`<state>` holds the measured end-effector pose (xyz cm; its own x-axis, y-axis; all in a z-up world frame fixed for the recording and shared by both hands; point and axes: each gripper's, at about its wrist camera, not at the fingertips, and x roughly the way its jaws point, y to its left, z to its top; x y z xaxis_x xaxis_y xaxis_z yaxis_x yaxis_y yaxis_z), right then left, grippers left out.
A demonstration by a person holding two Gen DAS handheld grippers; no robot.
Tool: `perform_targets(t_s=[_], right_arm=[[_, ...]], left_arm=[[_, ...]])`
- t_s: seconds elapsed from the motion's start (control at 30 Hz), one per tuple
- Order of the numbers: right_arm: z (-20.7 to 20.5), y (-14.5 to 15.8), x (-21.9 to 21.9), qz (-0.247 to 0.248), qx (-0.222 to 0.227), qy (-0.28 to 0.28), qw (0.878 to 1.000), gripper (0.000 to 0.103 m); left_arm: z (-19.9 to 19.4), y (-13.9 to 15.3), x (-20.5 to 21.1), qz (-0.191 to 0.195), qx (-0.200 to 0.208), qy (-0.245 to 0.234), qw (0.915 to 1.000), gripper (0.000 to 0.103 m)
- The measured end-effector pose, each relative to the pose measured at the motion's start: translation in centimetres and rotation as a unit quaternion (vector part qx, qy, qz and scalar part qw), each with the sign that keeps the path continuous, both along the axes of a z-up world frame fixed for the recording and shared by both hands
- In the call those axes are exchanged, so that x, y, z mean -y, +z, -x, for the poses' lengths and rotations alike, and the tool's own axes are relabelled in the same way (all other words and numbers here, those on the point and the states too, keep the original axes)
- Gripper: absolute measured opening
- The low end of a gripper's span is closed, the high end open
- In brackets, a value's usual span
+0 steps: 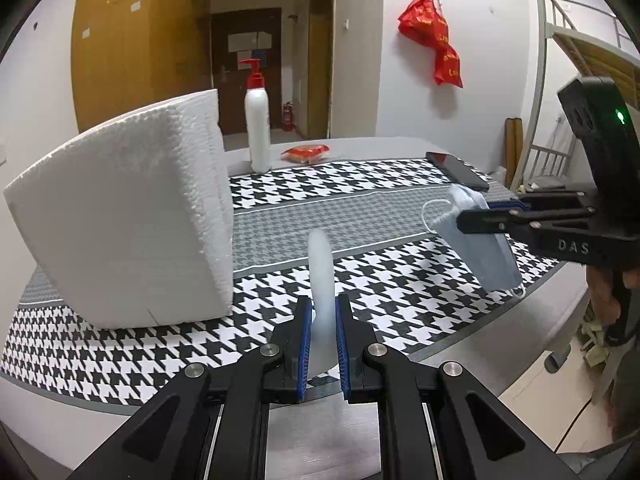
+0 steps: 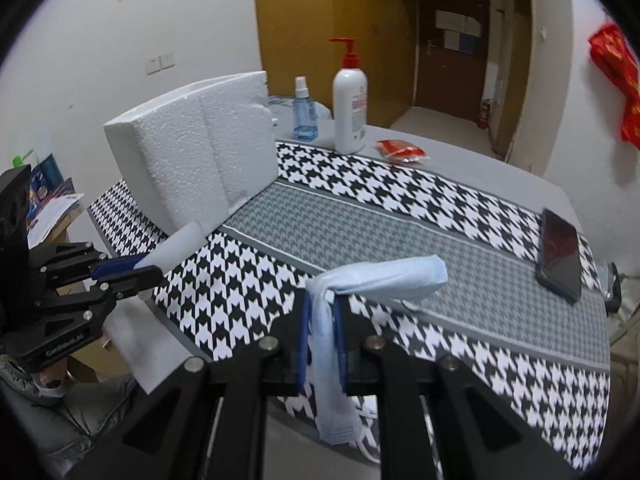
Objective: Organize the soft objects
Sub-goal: 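Lift the blue face mask off the runner with the right gripper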
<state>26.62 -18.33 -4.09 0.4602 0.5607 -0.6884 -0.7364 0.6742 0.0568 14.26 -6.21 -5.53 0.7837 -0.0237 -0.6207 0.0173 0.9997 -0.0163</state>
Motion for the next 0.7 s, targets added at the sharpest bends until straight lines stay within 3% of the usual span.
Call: perform_targets(t_s=[0.4, 0.57, 0.7], right_arm=[[3.2, -1.0, 2.7, -0.040, -0.002, -0.044, 0.998, 0.015], [4.2, -1.2, 3.2, -0.067, -0.005, -0.067, 0.996, 0.015], [5.0, -1.0, 3.8, -0.089, 0.001, -0.087, 0.992, 0.015]], left_arm=[[-1.2, 0.4, 0.9, -0.006, 0.017, -0.033, 0.9993, 0.013], [-1.0, 0.4, 0.8, -0.034, 0.030, -0.031, 0.9985, 0.013], [-1.1, 0.4, 0.3, -0.034, 0.036, -0.034, 0.9982, 0.013]])
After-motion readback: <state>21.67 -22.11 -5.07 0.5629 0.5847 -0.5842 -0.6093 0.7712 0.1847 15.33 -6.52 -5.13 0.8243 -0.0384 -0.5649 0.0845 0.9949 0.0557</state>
